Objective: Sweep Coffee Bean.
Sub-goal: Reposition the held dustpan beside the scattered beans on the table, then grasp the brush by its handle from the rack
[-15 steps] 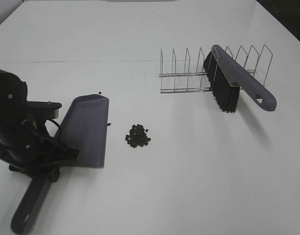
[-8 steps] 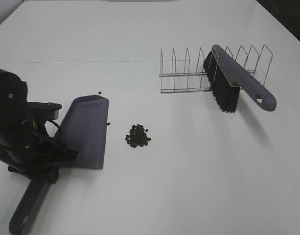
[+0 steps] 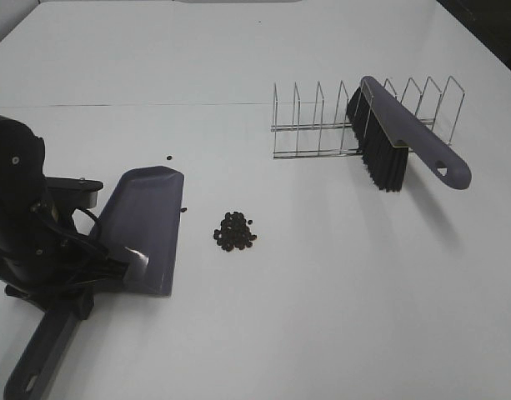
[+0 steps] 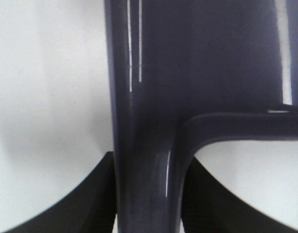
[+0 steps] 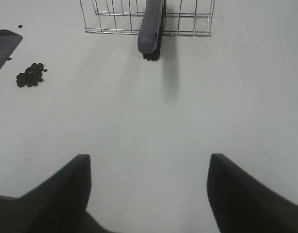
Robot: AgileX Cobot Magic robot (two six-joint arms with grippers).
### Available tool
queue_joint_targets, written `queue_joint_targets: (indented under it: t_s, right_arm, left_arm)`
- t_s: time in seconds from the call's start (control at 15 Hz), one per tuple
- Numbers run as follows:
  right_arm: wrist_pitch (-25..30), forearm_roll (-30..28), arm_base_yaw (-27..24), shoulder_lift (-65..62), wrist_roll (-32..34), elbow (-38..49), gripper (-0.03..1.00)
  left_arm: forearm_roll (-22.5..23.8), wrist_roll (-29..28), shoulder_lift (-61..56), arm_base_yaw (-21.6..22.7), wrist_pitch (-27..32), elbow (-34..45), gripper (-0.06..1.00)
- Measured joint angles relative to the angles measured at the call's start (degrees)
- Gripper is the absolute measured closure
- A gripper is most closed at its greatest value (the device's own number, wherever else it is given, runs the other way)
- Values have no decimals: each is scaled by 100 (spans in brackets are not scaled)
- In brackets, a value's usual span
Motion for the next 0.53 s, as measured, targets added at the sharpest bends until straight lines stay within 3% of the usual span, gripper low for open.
queue_joint_targets:
  t_s: [0.33,0.53]
  right_arm:
    - [0,160,0,155,34,0,38]
    - [0,189,0,1140,34,-407,38]
  left_arm:
    - [86,-40,-166,0,109,11,63]
    - [189,-63,-178,0,126,11,63]
